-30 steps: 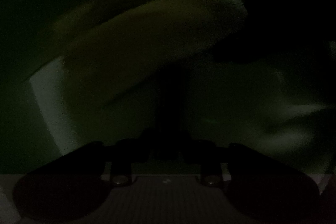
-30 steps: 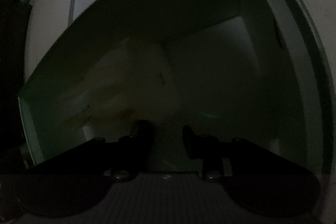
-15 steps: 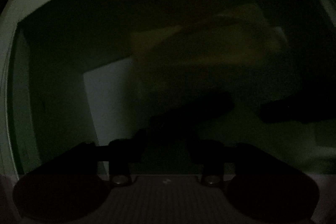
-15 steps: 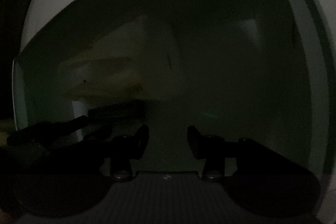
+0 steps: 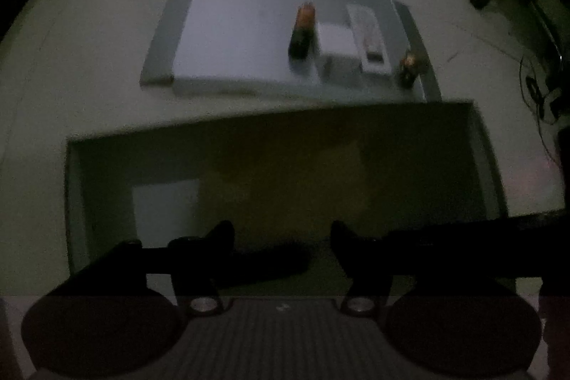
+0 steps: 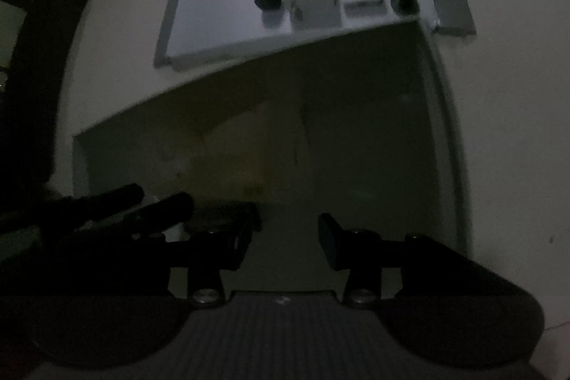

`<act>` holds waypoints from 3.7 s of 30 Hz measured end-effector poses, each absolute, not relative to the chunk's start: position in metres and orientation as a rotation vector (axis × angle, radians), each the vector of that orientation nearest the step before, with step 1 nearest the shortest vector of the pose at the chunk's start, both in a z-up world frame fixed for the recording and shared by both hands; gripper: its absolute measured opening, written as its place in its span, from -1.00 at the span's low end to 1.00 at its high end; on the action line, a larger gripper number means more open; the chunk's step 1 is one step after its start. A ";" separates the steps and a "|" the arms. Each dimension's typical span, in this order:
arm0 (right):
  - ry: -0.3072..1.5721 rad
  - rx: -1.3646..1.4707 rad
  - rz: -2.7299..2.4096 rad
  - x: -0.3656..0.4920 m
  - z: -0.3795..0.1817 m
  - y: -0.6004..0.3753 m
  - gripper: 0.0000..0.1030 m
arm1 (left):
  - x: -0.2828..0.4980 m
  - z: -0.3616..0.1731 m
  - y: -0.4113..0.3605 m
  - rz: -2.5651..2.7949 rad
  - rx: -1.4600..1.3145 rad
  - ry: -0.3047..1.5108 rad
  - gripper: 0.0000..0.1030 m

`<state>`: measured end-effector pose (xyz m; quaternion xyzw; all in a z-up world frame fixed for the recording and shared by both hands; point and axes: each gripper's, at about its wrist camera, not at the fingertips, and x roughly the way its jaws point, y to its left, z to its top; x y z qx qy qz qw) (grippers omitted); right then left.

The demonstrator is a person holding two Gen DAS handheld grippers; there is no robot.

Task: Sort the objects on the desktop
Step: 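Move the right tool back over the tray, then grasp the small grey round stone with the right tool, then grasp the orange SPRING WIND bottle with the left tool while the right tool holds the stone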

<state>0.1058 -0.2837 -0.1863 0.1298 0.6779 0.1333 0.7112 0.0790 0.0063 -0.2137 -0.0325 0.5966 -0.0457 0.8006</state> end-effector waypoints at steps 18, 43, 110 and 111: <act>1.277 0.218 0.271 0.156 -0.160 -0.286 -0.06 | 0.138 -0.172 -0.003 -0.025 0.006 1.194 0.45; 1.222 0.142 0.134 0.271 -0.230 -0.311 0.07 | 0.229 -0.188 -0.023 0.020 -0.063 1.176 0.78; 1.278 0.133 0.247 0.291 -0.269 -0.292 -0.32 | 0.295 -0.235 -0.024 -0.044 0.095 1.191 0.75; 1.273 0.145 0.250 0.289 -0.268 -0.293 -0.32 | 0.300 -0.240 -0.031 -0.068 0.143 1.179 0.74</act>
